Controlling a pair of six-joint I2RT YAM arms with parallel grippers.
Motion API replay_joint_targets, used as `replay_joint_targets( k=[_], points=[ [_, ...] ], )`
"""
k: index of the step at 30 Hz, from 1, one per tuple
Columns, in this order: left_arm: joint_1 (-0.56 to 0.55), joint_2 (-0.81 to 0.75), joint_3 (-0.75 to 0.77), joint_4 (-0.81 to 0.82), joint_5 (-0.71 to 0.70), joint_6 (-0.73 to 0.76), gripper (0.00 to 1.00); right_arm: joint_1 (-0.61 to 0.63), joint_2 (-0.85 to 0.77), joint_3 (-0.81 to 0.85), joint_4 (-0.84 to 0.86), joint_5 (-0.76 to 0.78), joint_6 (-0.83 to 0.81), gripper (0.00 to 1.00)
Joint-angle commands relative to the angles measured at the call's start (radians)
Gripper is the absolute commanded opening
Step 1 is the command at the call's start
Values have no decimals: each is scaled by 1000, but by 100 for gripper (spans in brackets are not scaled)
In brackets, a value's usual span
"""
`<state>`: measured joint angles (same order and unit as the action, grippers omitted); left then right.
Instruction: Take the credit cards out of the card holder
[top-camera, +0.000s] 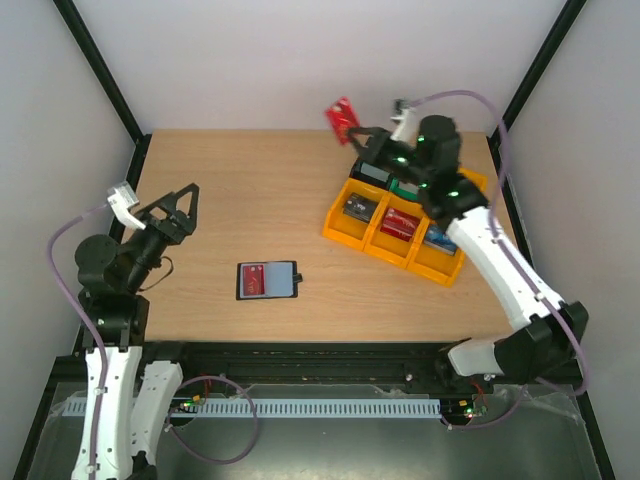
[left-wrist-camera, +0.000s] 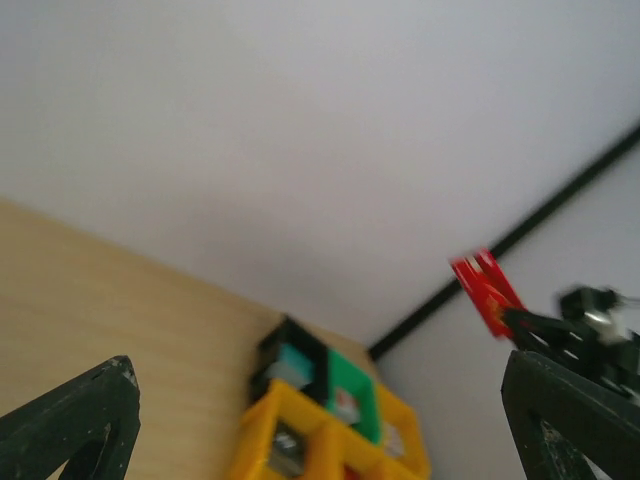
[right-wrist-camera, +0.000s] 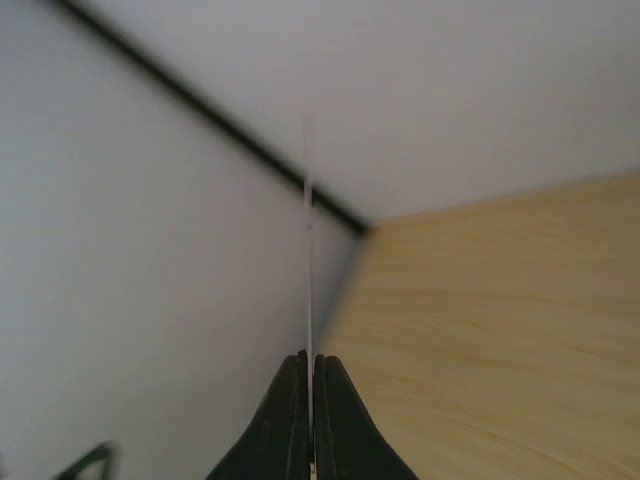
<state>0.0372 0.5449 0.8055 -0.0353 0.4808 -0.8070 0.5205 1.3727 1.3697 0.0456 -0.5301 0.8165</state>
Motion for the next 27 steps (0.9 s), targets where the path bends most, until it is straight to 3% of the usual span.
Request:
replay_joint_targets(
  k=[1, 5, 9, 14, 21, 27],
  points=[
    [56, -38, -67, -216, -151, 100, 99, -205, -72, -13, -767, -153, -329, 2],
    [95, -49, -135, -268, -180, 77, 99, -390, -85, -121, -900, -120, -443, 2],
    [101, -49, -202, -323, -184, 81, 99, -485, -23, -175, -935, -74, -530, 2],
    [104, -61, -311, -347, -168, 100, 99, -496, 113, -143, -965, 2, -586, 2],
    [105, -78, -416, -328, -154, 82, 99, -496, 265, -108, -884, -81, -577, 2],
    [108, -71, -418, -326, -160, 84, 99, -496, 382, -49, -834, -126, -583, 2]
  ],
)
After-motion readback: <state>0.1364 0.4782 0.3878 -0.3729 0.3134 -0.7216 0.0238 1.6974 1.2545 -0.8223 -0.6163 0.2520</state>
